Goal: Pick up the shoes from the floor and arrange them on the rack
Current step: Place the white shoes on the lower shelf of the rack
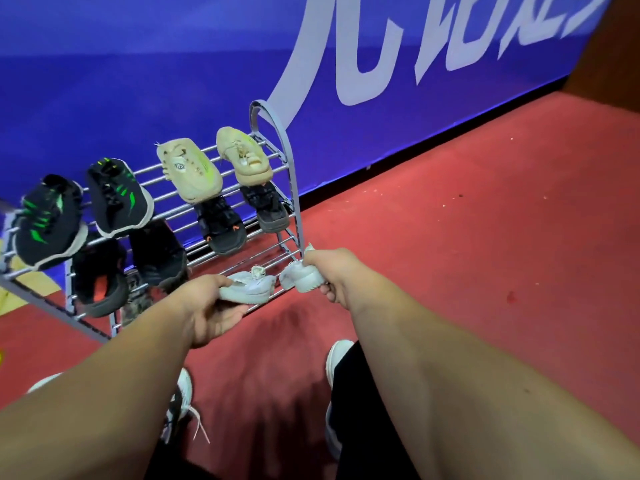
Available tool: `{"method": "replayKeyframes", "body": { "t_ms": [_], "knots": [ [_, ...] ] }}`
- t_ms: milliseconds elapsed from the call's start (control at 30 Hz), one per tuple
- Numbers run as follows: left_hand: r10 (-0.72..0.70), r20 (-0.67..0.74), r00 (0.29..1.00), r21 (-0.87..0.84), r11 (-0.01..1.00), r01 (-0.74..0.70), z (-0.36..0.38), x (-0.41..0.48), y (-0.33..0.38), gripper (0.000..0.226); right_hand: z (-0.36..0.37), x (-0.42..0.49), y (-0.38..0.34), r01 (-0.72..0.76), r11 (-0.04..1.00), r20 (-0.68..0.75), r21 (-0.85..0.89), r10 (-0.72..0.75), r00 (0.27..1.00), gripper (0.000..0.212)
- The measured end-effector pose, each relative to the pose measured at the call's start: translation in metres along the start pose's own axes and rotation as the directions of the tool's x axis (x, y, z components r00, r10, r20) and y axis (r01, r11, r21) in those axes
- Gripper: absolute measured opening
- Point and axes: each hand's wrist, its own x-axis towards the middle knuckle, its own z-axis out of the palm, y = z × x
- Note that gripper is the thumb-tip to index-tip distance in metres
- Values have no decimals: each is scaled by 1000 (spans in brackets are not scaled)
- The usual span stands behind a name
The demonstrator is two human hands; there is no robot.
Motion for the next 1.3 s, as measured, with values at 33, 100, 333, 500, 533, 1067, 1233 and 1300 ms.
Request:
{"method": "replayKeyframes", "body": {
  "t_ms": [33,100,333,500,533,1067,1233,1300],
  "knots": [
    [-2,-3,1000,-18,1000,2,-3,4,1,23,3,4,-1,-6,1000,4,1,6,1000,15],
    [-3,-15,1000,-53,999,2,-7,14,1,21,5,13,-2,-24,1000,4,13,24,1000,14],
    [-43,-4,999,-184,982,41,-24,48,-3,19,17,57,-8,-91,996,-6,15,91,996,21],
    [-67,-16,998,-262,963,61,-30,76,-7,22,29,83,-13,-158,987,-21,23,158,987,15],
    [-67,-19,998,-278,959,59,-30,81,-7,21,32,88,-13,-176,984,-25,29,176,984,14],
    [-73,83,994,-615,781,109,-7,192,6,29,50,173,1,-312,946,70,83,307,949,29],
    [-36,105,994,-672,734,97,-1,221,9,29,55,205,7,-291,952,101,92,281,954,43],
    [-8,100,995,-709,701,77,1,232,10,30,58,218,11,-283,952,108,118,271,957,49]
  ]
}}
